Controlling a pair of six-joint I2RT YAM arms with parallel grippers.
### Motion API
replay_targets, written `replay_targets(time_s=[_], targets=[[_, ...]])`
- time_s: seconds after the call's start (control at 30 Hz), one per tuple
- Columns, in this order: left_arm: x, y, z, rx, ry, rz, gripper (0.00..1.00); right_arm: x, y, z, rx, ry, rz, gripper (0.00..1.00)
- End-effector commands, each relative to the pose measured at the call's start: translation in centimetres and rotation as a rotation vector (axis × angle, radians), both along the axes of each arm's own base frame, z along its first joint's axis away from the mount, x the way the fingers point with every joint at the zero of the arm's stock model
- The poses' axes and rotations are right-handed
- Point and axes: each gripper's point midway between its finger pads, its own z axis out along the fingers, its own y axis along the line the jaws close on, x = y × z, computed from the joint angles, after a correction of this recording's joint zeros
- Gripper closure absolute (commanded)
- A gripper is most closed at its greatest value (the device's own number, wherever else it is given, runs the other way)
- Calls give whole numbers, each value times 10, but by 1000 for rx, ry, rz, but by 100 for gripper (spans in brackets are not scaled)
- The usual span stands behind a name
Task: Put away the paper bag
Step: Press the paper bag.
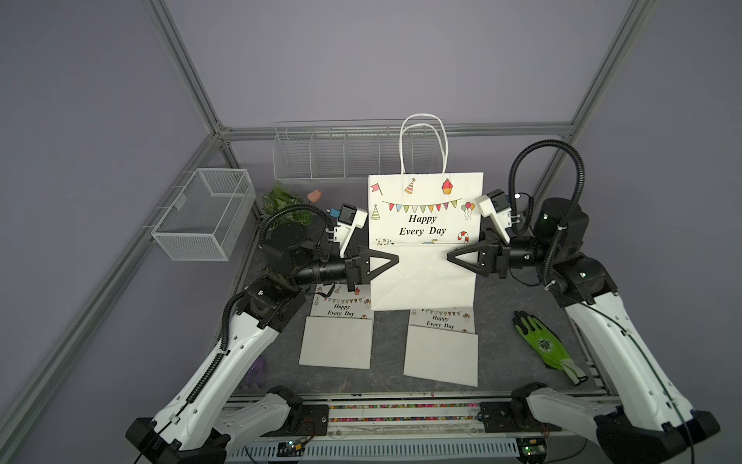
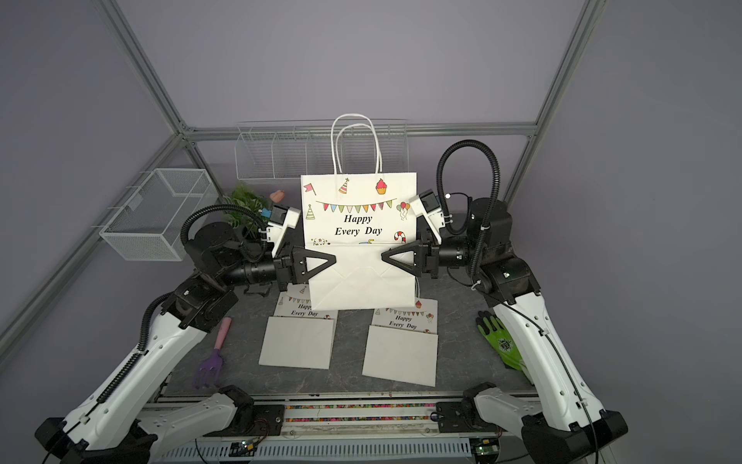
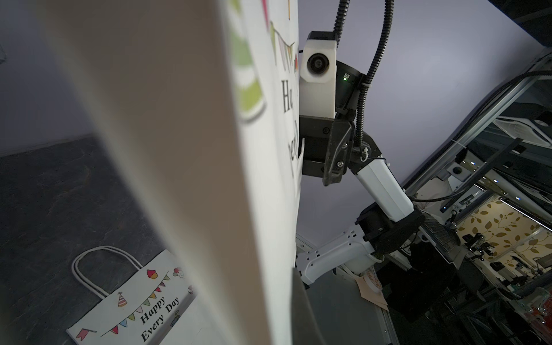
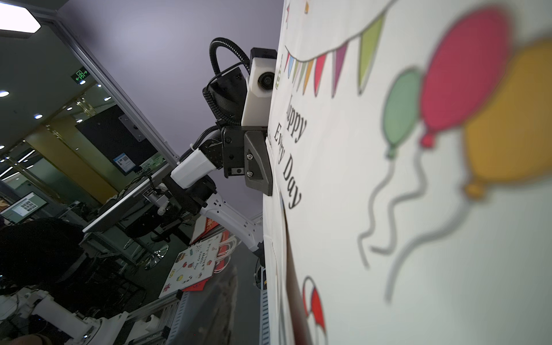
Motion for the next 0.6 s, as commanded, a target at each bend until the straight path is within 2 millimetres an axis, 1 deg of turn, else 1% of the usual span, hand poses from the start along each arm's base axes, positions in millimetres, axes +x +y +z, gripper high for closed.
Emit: replay_targets(time_s=[0.0,0.07,0.1,0.17,0.2,0.23,0.33,0.37,0.4,0.47,0.57], targets=[[4,-5,-6,-4,18,-16,100,-7,2,-11,-12,-5,28,64],[7,-7,-9,2,29,-11,100,-6,2,-15,-17,1,25,68],[8,-7,-11,4,32,-8,100,-6,2,-17,-20,5,22,71],[9,-7,-13,8,40,-5,100,-3,2,-21,-31,11,8,83],[9,-7,-14,8,39,-1,100,-1,3,-25,-40,16,-1,91],[10,-6,-15,9,39,7,100,2,2,-28,-51,22,-15,93],[14,-4,-19,18,38,41,100,9,3,-39,-71,45,-38,93],[17,-2,-21,29,38,60,96,12,3,-42,-79,54,-50,93],[20,0,-25,46,42,84,79,15,4,-46,-87,64,-59,93],[29,8,-34,107,32,165,1,23,3,-55,-105,87,-83,93],[38,27,-39,189,-10,308,2,38,4,-71,-140,133,-111,93]])
